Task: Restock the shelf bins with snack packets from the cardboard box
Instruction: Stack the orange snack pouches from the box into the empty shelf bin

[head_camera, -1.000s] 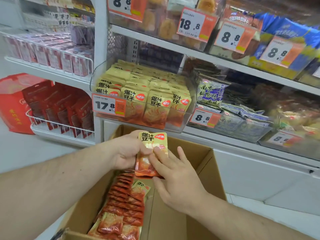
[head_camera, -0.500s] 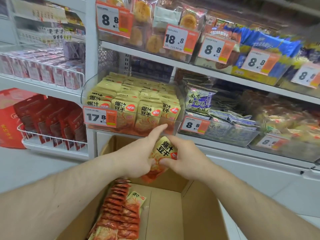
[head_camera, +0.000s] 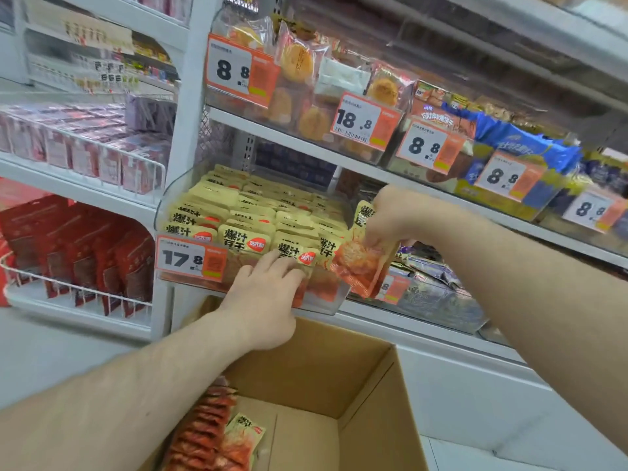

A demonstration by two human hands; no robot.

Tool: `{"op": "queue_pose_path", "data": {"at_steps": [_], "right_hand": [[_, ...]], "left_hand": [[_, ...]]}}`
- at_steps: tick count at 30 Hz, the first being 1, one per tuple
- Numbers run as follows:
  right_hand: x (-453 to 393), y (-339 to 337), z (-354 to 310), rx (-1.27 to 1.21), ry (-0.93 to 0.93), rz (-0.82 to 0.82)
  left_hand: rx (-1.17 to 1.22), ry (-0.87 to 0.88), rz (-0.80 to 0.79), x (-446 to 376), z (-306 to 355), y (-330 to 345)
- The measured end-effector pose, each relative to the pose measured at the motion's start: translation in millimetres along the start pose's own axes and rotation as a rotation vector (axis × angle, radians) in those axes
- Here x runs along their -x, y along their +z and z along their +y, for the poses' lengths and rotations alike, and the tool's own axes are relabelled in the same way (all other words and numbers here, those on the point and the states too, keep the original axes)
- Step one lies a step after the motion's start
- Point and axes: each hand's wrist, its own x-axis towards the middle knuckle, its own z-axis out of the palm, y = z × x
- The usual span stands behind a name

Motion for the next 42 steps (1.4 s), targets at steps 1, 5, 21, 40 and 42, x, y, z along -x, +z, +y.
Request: {"op": "queue_pose_path", "data": {"at_steps": [1, 5, 21, 40, 42], "right_hand": [[-8.5, -2.6, -5.4, 0.025, 0.0, -0.013], [-33.9, -1.2, -24.4, 0.155, -0.027, -0.061], [-64.7, 60.3, 0.8, 0.616, -0.403, 0.119], [-73.1, 109.2, 14.1, 0.773, -0.313, 0.217], [-67.6, 103.9, 13.1, 0.639, -0.272, 0.18]], "left_hand": [[-0.003, -0.002, -0.015, -2.3, -1.5, 0.1], [-0.006, -0.013, -0.046, -8.8, -10.3, 2.5], [0.009, -0.016, -0.057, -10.4, -16.8, 9.1], [0.116, -0.004, -0.081, -7.1, -18.3, 6.6], [0.218, 0.01, -0.005, -4.2, -19.7, 2.5]]}}
